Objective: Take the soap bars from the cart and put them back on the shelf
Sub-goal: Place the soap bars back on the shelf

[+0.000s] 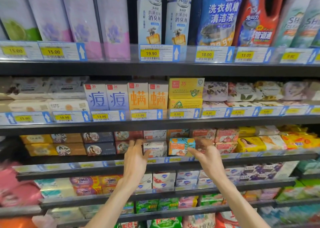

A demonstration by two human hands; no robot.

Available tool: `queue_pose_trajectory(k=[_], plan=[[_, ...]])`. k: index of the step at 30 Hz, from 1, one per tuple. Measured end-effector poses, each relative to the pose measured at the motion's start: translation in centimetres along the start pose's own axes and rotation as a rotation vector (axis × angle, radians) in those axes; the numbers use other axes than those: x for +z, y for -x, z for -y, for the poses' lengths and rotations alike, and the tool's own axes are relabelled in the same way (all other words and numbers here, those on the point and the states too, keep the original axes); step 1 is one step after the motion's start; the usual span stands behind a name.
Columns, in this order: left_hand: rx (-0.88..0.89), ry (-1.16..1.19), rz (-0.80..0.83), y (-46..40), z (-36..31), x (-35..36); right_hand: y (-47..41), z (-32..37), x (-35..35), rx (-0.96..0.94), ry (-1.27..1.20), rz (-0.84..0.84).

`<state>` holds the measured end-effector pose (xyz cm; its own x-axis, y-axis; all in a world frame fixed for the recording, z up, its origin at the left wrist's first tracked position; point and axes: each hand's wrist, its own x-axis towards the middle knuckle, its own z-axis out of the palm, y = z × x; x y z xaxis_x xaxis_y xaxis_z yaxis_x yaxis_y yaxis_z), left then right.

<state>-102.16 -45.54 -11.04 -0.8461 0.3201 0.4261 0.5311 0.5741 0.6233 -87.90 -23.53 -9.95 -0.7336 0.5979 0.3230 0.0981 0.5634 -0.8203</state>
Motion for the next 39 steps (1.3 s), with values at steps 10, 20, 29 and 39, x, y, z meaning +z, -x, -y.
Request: queue_pose_trajectory(k=[10, 20, 29, 39], plan=[[0.010, -0.019, 0.006, -0.2, 0.3, 0.2, 0.2, 1.3, 0.9, -0.099, 0.222, -0.061], [-0.028, -0.045, 0.026, -0.5, 0.4, 0.3, 0.6, 1.1, 2.4, -0.087, 0.413, -0.089], [-0.023, -0.040, 0.022, -0.4, 0.5, 0.4, 0.7, 0.5, 2.7, -0.107, 0.418, -0.145], [-0.011, -0.052, 0.016, -0.5, 0.8, 0.7, 0.5, 0.4, 3.3, -0.211, 0.430, -0.113]])
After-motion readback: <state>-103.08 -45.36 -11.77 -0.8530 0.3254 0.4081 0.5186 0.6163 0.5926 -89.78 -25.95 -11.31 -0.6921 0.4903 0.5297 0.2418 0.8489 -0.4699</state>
